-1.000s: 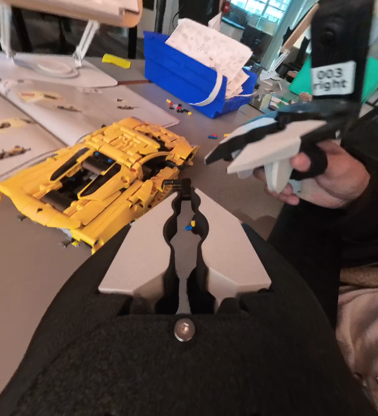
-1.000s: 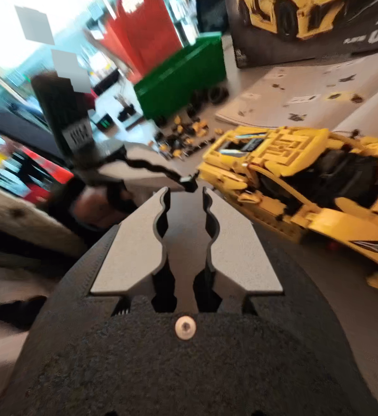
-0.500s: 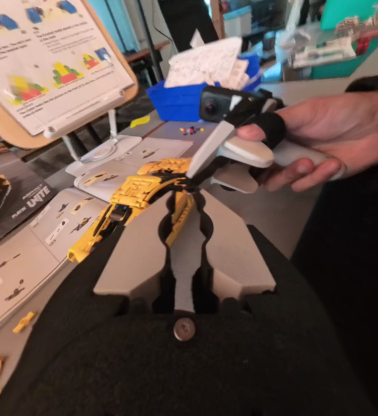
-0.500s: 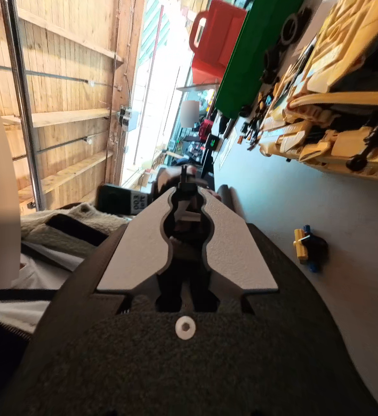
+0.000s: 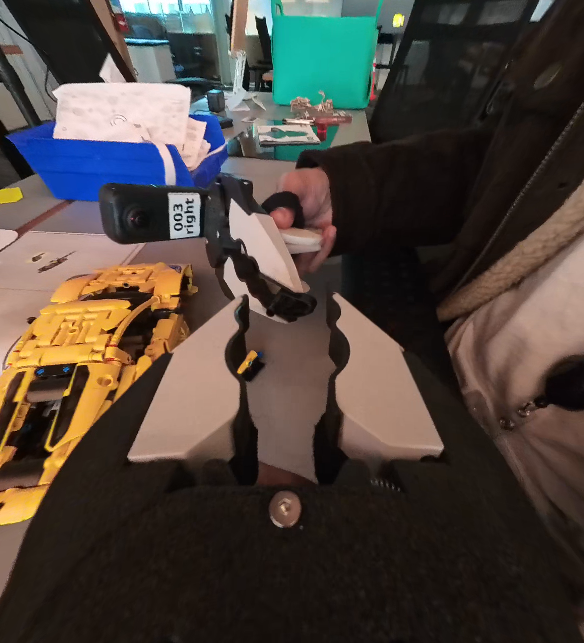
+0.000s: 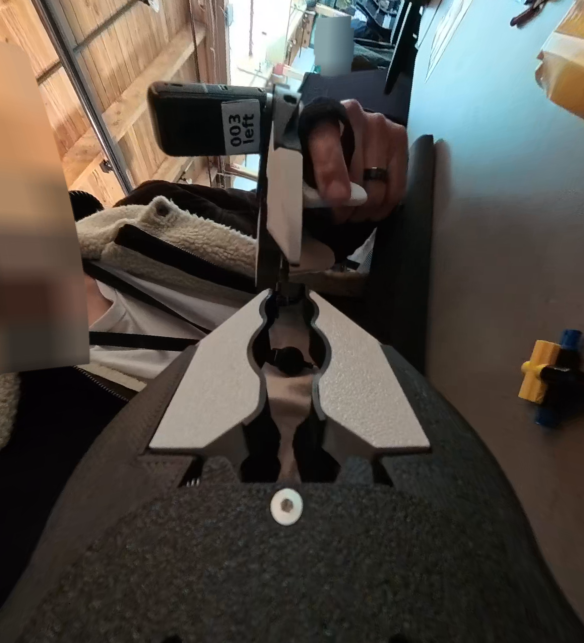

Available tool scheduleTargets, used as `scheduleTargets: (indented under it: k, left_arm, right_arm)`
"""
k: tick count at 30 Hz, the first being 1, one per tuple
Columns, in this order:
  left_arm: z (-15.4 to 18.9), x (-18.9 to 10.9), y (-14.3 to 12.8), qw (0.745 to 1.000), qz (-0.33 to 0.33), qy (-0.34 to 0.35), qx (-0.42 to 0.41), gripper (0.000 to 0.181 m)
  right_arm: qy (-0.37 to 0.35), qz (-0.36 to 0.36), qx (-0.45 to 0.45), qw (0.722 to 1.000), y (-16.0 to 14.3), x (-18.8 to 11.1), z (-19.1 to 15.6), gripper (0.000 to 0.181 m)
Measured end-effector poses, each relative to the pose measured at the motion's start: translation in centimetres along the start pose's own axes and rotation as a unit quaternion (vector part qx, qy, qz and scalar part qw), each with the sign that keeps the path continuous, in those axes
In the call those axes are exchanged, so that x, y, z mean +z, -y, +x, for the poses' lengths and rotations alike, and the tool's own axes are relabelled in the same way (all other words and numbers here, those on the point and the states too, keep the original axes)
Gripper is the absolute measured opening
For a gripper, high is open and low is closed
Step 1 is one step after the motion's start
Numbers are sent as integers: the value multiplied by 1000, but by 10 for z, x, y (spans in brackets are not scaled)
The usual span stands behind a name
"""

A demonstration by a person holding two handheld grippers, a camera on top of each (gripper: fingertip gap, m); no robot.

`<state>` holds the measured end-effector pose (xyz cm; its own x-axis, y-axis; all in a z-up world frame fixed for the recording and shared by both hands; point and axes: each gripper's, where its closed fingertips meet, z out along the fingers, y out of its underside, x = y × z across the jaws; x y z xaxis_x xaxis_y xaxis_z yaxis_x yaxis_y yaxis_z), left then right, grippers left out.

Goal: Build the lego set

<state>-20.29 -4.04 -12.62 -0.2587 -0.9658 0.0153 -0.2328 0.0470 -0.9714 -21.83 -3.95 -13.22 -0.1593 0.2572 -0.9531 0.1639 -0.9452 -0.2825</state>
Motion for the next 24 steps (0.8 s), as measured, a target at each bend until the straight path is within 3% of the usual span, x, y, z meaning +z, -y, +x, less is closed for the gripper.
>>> scheduleTargets:
  k: [2,7,15,19,21,24]
  left_arm:
    - [4,3,-5,1000,-6,-8,9,29]
    - [-1,5,-12,999,-18,14,44,27]
    - [-23,0,-6,997,22,67,16,27]
    - [-20,2,-3,995,46,75,44,27]
    - [-16,6,-6,995,39,72,58,27]
    - [-8,7,-16,996,9,56,72,27]
  right_arm:
    - [-6,-9,1,1000,-2,1,1,15]
    - [-34,-12,1,999,-1,-3,9,14]
    - [-108,74,-57,990,21,-28,19,15]
    - [-39,79,-32,996,16,-15,9,28]
    - [-1,81,-20,997,17,-7,6,22]
    - [-22,43,-10,999,7,0,15,14]
